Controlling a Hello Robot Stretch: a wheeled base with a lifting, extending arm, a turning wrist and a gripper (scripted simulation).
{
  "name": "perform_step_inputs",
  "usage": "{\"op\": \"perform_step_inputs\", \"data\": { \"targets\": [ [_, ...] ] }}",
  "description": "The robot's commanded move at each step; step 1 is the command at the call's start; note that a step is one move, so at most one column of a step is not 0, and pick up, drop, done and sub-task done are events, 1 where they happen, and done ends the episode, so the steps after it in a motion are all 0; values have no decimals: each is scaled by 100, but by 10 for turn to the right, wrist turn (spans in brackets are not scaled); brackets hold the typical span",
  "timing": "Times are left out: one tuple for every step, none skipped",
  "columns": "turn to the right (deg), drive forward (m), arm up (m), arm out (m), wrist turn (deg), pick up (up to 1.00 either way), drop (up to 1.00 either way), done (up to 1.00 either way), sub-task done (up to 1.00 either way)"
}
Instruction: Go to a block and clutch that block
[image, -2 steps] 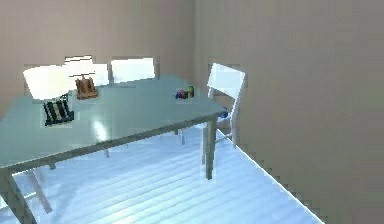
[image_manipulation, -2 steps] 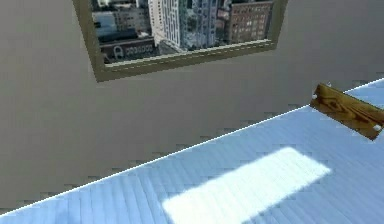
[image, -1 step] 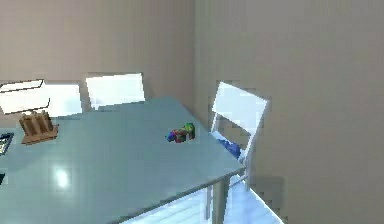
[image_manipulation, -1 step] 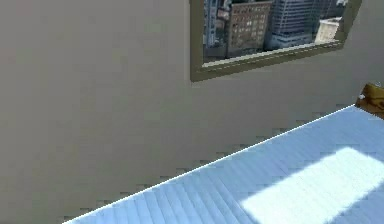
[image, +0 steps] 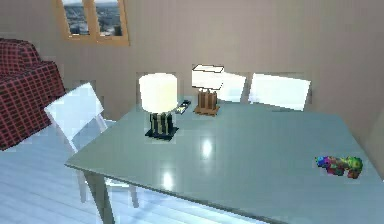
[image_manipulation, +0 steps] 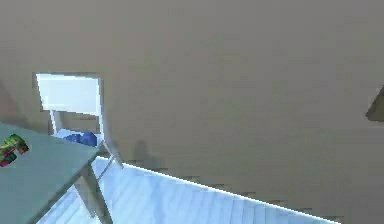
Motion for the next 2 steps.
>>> {"op": "perform_step_inputs", "data": {
  "targets": [
    [-450, 0, 0, 0, 0, 0, 0, 0, 0],
    [450, 0, 0, 0, 0, 0, 0, 0, 0]
  ]
}}
